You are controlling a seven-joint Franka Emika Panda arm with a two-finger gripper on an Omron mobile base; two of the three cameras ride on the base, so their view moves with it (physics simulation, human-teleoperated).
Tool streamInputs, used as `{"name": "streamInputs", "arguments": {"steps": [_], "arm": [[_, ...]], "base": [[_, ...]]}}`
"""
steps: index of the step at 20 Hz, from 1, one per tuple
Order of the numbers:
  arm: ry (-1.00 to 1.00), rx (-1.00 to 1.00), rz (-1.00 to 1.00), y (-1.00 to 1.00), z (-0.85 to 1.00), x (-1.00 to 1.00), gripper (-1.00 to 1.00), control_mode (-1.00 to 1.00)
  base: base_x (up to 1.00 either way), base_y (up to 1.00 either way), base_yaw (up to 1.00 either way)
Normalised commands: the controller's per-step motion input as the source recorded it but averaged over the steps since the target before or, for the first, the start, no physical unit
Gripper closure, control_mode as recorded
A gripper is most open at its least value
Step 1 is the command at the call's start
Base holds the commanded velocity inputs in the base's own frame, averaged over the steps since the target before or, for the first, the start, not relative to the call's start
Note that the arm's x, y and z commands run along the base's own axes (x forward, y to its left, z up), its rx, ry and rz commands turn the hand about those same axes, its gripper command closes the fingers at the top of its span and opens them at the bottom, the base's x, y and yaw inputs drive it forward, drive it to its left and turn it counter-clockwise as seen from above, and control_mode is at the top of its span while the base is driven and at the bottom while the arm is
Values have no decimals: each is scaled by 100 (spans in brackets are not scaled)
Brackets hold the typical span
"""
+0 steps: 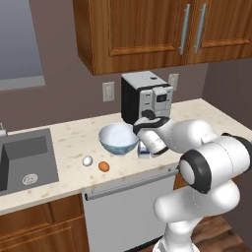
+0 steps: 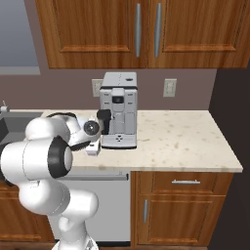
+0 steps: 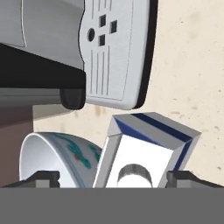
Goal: Gather the eggs and milk located in the vicinity of the sink area and place them right next to the bowl.
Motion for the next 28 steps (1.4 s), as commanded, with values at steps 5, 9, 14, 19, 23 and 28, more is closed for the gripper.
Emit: {"name": "streamInputs", "arguments": {"steps": [5, 9, 14, 19, 23, 28], "arm": [[-3, 0, 0, -1, 0, -3, -100, -100], [-6, 0, 0, 0, 1, -7, -100, -100], [-19, 0, 1, 0, 26, -52, -100, -100], [-5, 0, 0, 0, 18, -75, -100, -100], [11, -2, 0, 0, 30, -46, -100, -100], [34, -6, 0, 6, 46, -22, -100, -100]], "base": [[0, 0, 0], [0, 0, 0], [0, 0, 0], [0, 0, 0], [0, 0, 0], [0, 0, 0]]}}
